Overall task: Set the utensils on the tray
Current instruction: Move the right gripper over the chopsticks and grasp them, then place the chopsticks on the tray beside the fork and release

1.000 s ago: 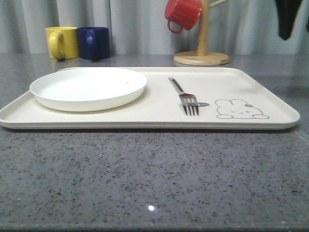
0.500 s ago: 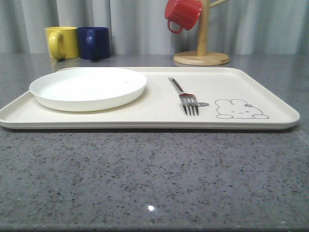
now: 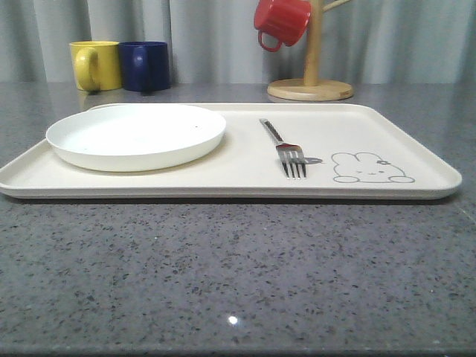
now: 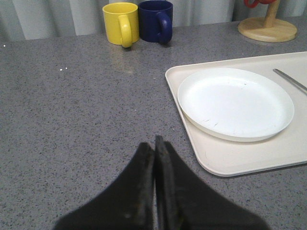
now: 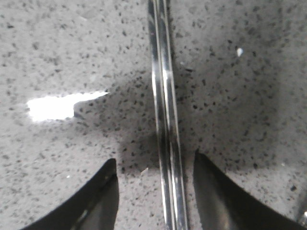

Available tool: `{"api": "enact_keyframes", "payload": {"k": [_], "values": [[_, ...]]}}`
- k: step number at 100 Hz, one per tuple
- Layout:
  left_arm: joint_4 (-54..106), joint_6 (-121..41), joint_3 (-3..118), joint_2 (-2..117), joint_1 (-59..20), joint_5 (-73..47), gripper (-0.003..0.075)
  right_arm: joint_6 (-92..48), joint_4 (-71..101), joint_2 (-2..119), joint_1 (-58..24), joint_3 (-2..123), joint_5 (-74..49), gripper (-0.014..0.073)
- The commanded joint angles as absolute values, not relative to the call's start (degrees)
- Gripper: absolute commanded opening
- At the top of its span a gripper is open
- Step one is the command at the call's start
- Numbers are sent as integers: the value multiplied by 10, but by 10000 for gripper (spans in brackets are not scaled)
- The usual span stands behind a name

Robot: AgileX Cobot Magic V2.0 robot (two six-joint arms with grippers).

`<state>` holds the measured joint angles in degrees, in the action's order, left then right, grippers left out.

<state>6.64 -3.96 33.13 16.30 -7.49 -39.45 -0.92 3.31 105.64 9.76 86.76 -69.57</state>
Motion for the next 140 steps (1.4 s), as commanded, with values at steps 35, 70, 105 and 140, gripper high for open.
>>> {"api": "enact_keyframes", "payload": {"k": [35,70,105,140], "values": [[70,-34,346,168,-77,-354,-19,-16,37,1037,101,879,-704,-2],[70,-34,346,168,-77,-354,-19,-16,49,948,51,883,-700,-69],[70,-34,346,168,-77,-354,-19,38,102,924,-123,882,-663,-67],[70,-34,346,168,-77,-354,-19,182,107,1005,-193,882,-578,-67]]}}
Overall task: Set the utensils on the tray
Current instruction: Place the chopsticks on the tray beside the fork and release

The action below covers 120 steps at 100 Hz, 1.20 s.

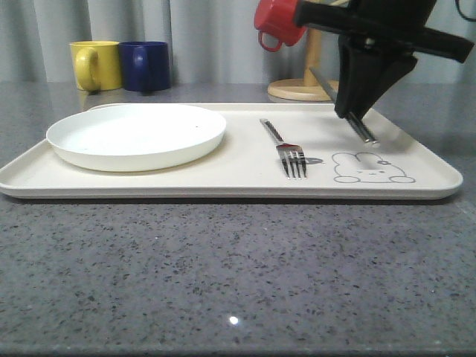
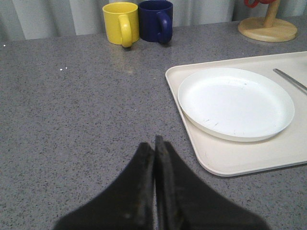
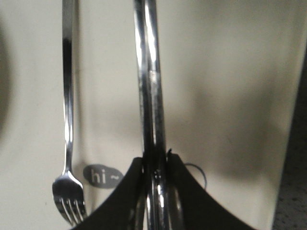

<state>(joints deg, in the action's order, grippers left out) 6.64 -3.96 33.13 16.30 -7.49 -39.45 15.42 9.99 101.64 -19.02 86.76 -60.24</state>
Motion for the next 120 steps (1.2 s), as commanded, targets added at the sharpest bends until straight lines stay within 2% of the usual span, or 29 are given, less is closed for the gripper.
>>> {"api": "enact_keyframes", "payload": {"k": [1,27,34,41,58,65,96,120], "values": [[70,-34,346,168,-77,-354,-19,183,109,1007,-194,882,-578,-67],[70,-34,346,168,-77,-354,-19,193,116,1028,-198,882,-575,-66],[70,-34,346,168,-77,-354,-19,193,116,1028,-198,882,-575,-38],[70,-34,346,168,-77,-354,-19,193,116,1028,-198,882,-578,43],[70,-34,346,168,-77,-354,-19,193,116,1027,-198,882,-578,345],[70,-34,346,168,-77,-354,-19,192,116,1023,-198,883,-577,410],[70,-34,346,168,-77,-354,-19,128,69,955,-188,883,-581,414],[70,-34,346,168,-77,-354,-19,62,57,926,-93,883,-622,414]]}}
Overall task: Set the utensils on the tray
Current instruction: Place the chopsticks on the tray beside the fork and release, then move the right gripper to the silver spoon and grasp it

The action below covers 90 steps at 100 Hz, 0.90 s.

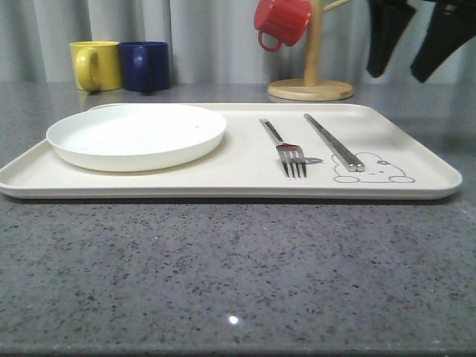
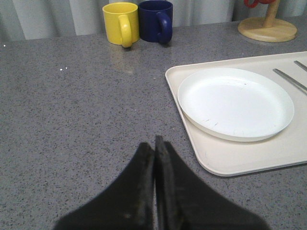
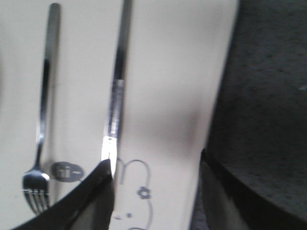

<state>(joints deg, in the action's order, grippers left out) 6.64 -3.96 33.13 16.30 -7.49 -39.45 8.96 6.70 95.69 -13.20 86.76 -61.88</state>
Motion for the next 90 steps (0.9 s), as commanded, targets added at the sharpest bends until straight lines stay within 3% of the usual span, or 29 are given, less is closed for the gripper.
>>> {"api": "enact_keyframes", "payload": {"k": [1,35,90], "values": [[70,-34,346,168,-77,-354,-19,61,57,926,-89,883,-624,414],[70,-34,346,168,-77,-354,-19,8,52,926,69,882,-635,414],[70,-34,346,168,-77,-354,-19,-7,-41,986,153,881,-639,414]]}}
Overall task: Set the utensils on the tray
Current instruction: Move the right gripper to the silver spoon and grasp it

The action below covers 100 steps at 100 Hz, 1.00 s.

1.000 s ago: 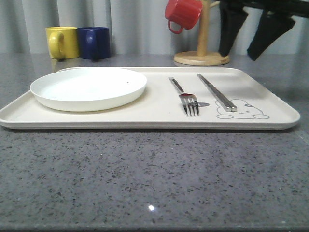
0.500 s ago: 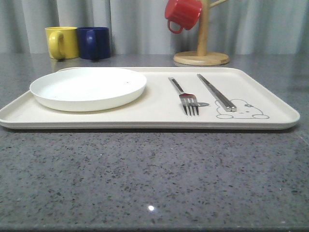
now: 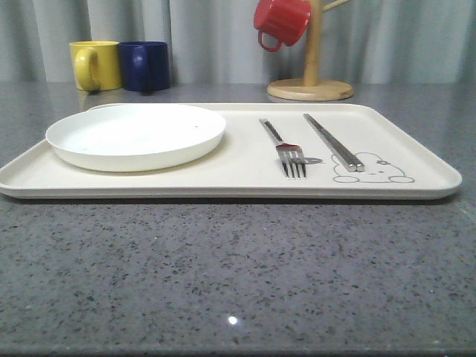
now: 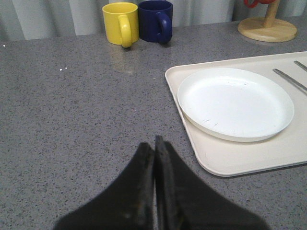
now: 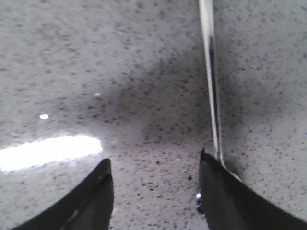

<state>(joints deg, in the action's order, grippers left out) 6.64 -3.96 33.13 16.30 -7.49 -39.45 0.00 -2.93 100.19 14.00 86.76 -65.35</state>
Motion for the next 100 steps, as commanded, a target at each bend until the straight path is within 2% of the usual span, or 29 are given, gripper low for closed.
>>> {"api": "enact_keyframes", "payload": {"k": [1,41,87,94,100], "values": [[70,-34,346,168,-77,-354,-19,-7,-41,987,155,881,-639,414],[70,-34,346,168,-77,-354,-19,-8,-41,999,189,881,-619,414],[70,-34,346,168,-77,-354,-19,-8,-38,1047,190,881,-616,412],[70,-34,346,168,-77,-354,-19,-8,-37,1048,190,881,-614,370],[70,-34,346,168,-77,-354,-19,-8,-37,1048,190,881,-613,269]]}}
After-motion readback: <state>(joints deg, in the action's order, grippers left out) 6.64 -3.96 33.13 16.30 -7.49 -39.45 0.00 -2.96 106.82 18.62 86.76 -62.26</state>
